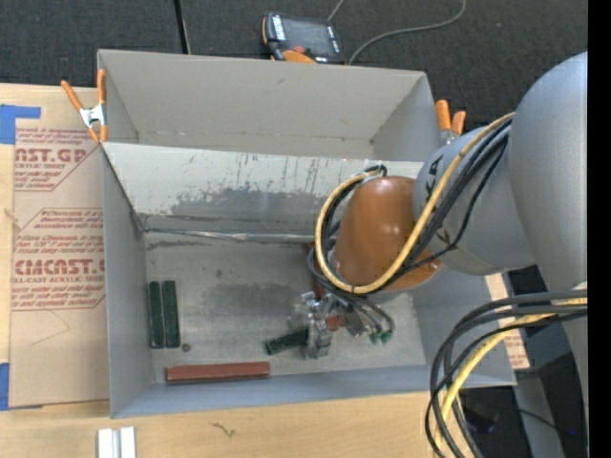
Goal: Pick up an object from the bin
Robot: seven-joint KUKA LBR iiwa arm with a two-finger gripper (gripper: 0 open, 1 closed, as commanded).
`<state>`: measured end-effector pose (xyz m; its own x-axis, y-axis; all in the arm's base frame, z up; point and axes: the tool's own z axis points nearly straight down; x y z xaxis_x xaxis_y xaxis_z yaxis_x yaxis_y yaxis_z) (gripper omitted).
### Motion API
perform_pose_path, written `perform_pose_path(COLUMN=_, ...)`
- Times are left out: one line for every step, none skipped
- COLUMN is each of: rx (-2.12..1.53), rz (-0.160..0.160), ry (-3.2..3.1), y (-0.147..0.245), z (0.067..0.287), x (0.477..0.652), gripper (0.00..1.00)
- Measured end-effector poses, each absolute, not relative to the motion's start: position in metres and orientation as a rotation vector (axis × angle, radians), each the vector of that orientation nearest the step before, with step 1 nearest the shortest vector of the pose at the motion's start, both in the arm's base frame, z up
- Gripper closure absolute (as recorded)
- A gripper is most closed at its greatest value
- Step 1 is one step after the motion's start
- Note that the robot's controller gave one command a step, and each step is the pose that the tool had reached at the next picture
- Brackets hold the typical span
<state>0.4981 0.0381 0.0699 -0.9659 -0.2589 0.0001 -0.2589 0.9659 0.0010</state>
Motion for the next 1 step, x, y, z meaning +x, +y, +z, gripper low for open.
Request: perform_pose_path(rx=0.37, rz=0.001, ry=-3.129, y=0.0408, z=0.2377, x=0.4812, gripper=1.0)
